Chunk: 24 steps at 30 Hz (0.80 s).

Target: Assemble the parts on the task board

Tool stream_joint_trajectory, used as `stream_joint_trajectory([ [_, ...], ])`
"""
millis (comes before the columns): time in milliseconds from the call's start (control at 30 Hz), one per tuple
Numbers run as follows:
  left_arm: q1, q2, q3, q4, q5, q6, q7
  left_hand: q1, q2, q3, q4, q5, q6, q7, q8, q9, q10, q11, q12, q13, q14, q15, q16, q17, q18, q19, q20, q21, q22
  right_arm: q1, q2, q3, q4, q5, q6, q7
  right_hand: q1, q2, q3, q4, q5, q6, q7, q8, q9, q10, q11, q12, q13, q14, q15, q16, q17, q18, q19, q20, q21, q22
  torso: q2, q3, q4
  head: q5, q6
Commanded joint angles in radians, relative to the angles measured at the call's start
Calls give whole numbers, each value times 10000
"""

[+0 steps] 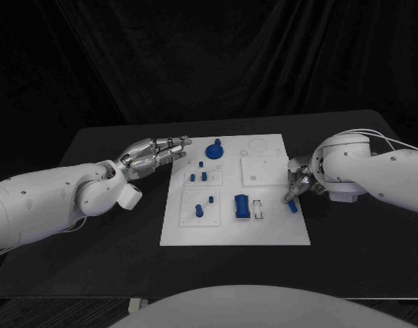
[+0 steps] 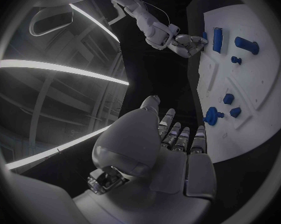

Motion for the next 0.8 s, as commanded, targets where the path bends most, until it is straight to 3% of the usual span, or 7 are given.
stream_joint_trajectory([
  [33, -11, 18, 11, 8, 44, 125, 71, 95, 2, -13, -53, 31, 85, 53, 70, 16, 8, 64, 61, 17, -4, 63, -37, -12, 78, -11, 49, -34, -17, -84, -70, -45, 57, 681, -609, -116, -27, -50, 636, -562, 31, -64, -137, 71, 48, 1072, -73, 26, 2633, 237, -59, -48, -7, 207, -63, -22, -62, 998, -3, -1, 0, -5, -1],
  [467, -11, 23, 11, -4, 44, 162, 1, 78, 6, -9, -58, 28, 99, 83, 82, 17, 34, 99, 120, 26, -4, 71, -37, -12, 76, -11, 53, -34, -17, -60, -261, -43, 416, 1392, -870, -69, -191, -90, 750, -604, -23, -89, -147, 119, 190, 1072, -86, 26, 2633, 235, -70, -77, -55, 244, -93, -32, -312, 934, -1, 0, 1, 23, -1],
  [800, -12, 53, 11, -29, 44, 198, -24, 76, 5, -10, -58, 28, 99, 86, 82, 17, 38, 102, 128, 27, -4, 72, -37, -12, 76, -11, 54, -34, -17, 104, -143, -41, 584, 2186, -1137, -35, -264, -88, 801, -609, -72, -121, -144, 123, 239, 1072, -85, 26, 2633, 234, -72, -88, -72, 255, -103, -36, -399, 910, -3, -1, 0, -18, -1],
])
